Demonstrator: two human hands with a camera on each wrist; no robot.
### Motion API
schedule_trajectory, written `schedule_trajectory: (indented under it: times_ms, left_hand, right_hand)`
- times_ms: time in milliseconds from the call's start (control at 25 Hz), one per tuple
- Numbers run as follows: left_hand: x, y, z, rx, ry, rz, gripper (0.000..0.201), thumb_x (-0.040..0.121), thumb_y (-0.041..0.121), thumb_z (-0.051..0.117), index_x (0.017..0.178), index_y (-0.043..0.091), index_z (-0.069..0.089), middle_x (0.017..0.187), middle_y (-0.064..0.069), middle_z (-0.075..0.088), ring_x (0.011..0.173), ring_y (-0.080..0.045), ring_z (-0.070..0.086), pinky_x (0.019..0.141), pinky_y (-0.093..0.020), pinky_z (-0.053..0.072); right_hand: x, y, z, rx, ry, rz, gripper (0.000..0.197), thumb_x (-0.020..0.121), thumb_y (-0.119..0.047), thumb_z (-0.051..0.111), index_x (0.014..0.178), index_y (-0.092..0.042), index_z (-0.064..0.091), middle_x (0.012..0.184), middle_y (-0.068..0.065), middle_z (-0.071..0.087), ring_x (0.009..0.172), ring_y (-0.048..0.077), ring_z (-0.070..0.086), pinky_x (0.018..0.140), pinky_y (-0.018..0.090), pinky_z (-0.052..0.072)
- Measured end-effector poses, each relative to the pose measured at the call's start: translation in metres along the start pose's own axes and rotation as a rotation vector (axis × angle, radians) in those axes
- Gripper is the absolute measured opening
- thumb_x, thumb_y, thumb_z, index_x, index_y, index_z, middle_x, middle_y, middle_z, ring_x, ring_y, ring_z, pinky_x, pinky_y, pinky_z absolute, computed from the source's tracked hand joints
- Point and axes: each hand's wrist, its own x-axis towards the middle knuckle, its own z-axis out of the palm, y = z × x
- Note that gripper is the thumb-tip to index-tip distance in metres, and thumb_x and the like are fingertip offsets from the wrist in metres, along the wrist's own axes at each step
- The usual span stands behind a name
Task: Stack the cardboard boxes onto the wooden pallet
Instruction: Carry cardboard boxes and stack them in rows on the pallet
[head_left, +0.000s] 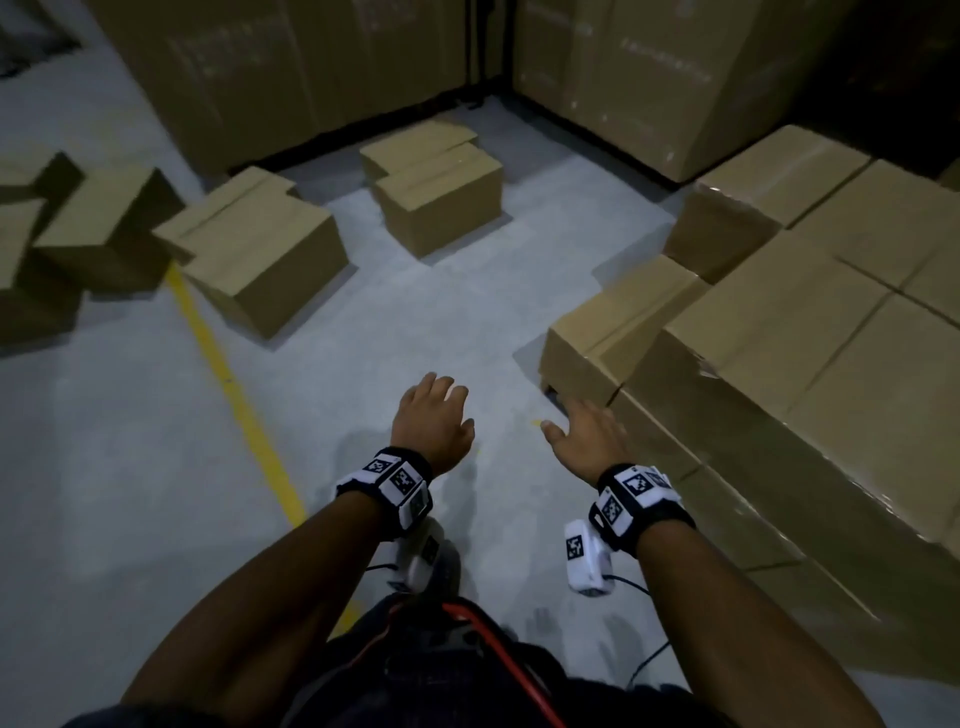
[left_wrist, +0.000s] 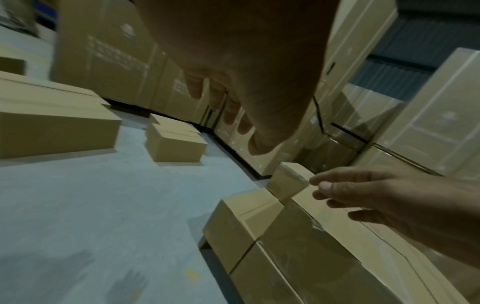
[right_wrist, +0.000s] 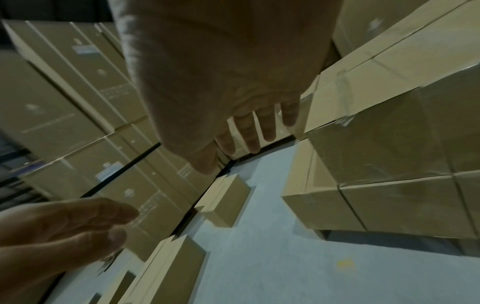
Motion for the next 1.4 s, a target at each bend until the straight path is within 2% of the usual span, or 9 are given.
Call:
schedule_trajectory:
  times_ms: [120, 280, 360, 640, 880, 1080, 1280, 1400]
  left_hand:
    - [-0.019, -0.05, -0.004, -0.009, 0.04, -0.093, 0.05, 0.096, 0.036, 0.053, 0.139, 0.009, 0.049, 0.15, -0.013, 0.043, 0.145, -0.033, 0.027, 0.114, -0.044, 0.027]
    - [-0.031, -0.127, -0.007, -0.055, 0.076, -0.203, 0.049, 0.095, 0.033, 0.056, 0.136, 0.006, 0.052, 0.146, -0.016, 0.047, 0.144, -0.036, 0.03, 0.111, -0.046, 0.03]
    - [-0.031, -0.181, -0.01, -0.071, 0.073, -0.256, 0.049, 0.095, 0.032, 0.056, 0.136, 0.006, 0.052, 0.147, -0.017, 0.046, 0.144, -0.037, 0.03, 0.111, -0.047, 0.03]
    - [-0.008, -0.378, -0.041, -0.05, -0.042, -0.375, 0.06, 0.098, 0.045, 0.046, 0.15, 0.017, 0.032, 0.16, -0.009, 0.024, 0.149, -0.032, 0.017, 0.115, -0.047, 0.026]
    - [0.031, -0.494, -0.081, -0.061, -0.061, -0.448, 0.064, 0.099, 0.047, 0.044, 0.154, 0.02, 0.023, 0.164, -0.008, 0.017, 0.15, -0.031, 0.013, 0.118, -0.049, 0.022]
    - [0.105, -0.592, -0.084, -0.065, -0.12, -0.464, 0.066, 0.1, 0.049, 0.043, 0.155, 0.019, 0.022, 0.164, -0.008, 0.016, 0.15, -0.032, 0.013, 0.118, -0.05, 0.021]
    - [0.234, -0.706, -0.104, -0.043, -0.18, -0.452, 0.065, 0.1, 0.048, 0.044, 0.154, 0.018, 0.025, 0.163, -0.009, 0.019, 0.149, -0.031, 0.017, 0.117, -0.049, 0.023]
    - [0.312, -0.767, -0.128, -0.024, -0.179, -0.424, 0.062, 0.098, 0.044, 0.048, 0.151, 0.015, 0.031, 0.158, -0.01, 0.029, 0.143, -0.031, 0.027, 0.112, -0.049, 0.032]
  right_hand:
    - [0.015, -0.052, 0.014, -0.022, -0.044, -0.092, 0.058, 0.099, -0.044, 0.051, 0.15, -0.018, 0.041, 0.152, 0.011, 0.045, 0.138, 0.034, 0.04, 0.112, 0.045, 0.034]
    - [0.045, -0.129, 0.04, -0.094, -0.083, -0.184, 0.058, 0.1, -0.044, 0.049, 0.151, -0.018, 0.038, 0.153, 0.01, 0.042, 0.139, 0.032, 0.038, 0.113, 0.043, 0.033]
    - [0.068, -0.177, 0.061, -0.118, -0.116, -0.216, 0.059, 0.101, -0.044, 0.049, 0.152, -0.018, 0.037, 0.154, 0.01, 0.041, 0.139, 0.032, 0.038, 0.113, 0.043, 0.032]
    - [0.153, -0.36, 0.118, -0.19, -0.19, -0.271, 0.061, 0.101, -0.045, 0.047, 0.154, -0.02, 0.033, 0.157, 0.009, 0.036, 0.14, 0.033, 0.036, 0.113, 0.042, 0.031]
    - [0.222, -0.473, 0.139, -0.16, -0.23, -0.252, 0.059, 0.101, -0.044, 0.047, 0.154, -0.02, 0.033, 0.156, 0.01, 0.036, 0.14, 0.035, 0.036, 0.111, 0.044, 0.031]
    - [0.317, -0.537, 0.173, -0.133, -0.265, -0.201, 0.059, 0.1, -0.044, 0.048, 0.153, -0.02, 0.034, 0.155, 0.011, 0.037, 0.138, 0.036, 0.037, 0.11, 0.045, 0.033]
    - [0.458, -0.612, 0.199, -0.034, -0.321, -0.118, 0.06, 0.101, -0.043, 0.047, 0.154, -0.02, 0.031, 0.156, 0.012, 0.034, 0.14, 0.037, 0.034, 0.112, 0.047, 0.031]
    - [0.538, -0.657, 0.193, 0.022, -0.318, -0.066, 0.06, 0.101, -0.043, 0.048, 0.154, -0.019, 0.032, 0.155, 0.015, 0.035, 0.139, 0.039, 0.035, 0.112, 0.047, 0.033]
